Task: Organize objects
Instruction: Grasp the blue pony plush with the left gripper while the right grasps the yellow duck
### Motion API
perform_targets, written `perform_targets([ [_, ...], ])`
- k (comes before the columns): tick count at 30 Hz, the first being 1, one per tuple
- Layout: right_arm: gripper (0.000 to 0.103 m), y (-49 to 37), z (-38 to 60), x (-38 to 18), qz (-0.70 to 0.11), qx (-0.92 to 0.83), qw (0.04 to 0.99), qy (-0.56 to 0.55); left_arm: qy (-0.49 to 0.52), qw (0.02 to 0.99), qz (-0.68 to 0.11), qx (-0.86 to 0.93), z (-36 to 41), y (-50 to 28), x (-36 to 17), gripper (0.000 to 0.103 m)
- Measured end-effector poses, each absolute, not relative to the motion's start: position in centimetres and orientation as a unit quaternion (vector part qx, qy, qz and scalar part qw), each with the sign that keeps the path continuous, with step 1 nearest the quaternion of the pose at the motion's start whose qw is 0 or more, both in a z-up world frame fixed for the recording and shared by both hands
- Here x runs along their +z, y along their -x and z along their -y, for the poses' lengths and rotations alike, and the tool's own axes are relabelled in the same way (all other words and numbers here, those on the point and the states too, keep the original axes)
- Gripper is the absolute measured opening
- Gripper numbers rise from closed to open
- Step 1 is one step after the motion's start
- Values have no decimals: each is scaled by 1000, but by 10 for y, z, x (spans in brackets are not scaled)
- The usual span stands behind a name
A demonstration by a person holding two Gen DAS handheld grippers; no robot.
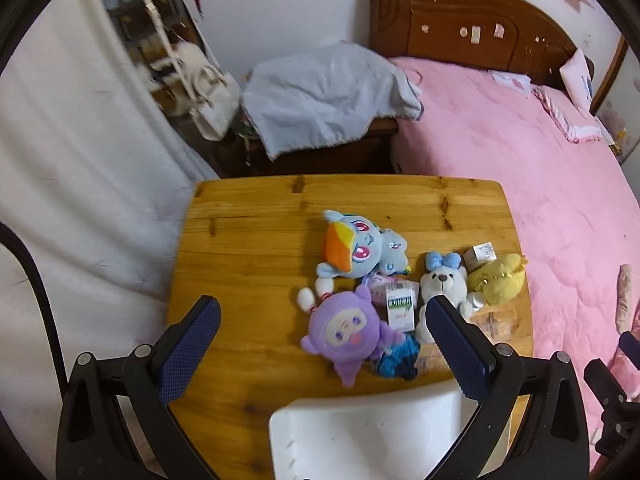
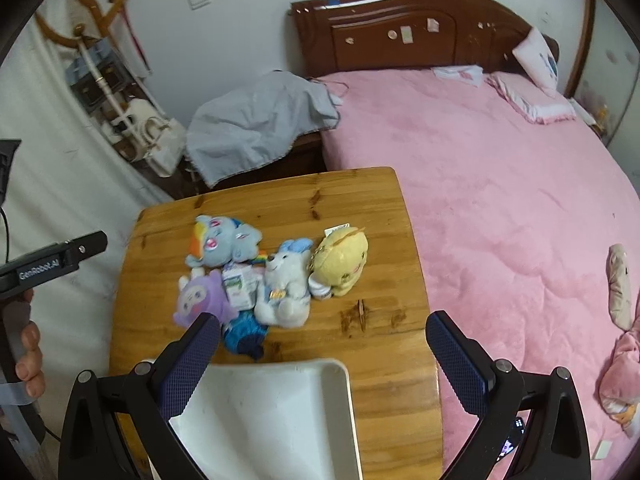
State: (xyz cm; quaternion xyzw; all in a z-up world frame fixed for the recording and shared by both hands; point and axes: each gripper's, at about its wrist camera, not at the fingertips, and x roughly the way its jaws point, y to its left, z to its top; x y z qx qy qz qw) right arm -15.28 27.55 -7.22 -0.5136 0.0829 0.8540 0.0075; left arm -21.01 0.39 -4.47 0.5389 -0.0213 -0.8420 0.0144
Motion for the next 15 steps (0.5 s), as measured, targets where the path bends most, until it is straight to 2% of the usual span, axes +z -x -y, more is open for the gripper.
perform_targets([
  [15,103,250,-287,-150,-154,814,57,558,-588,-34,-25,-808,-6,313,-138,102],
])
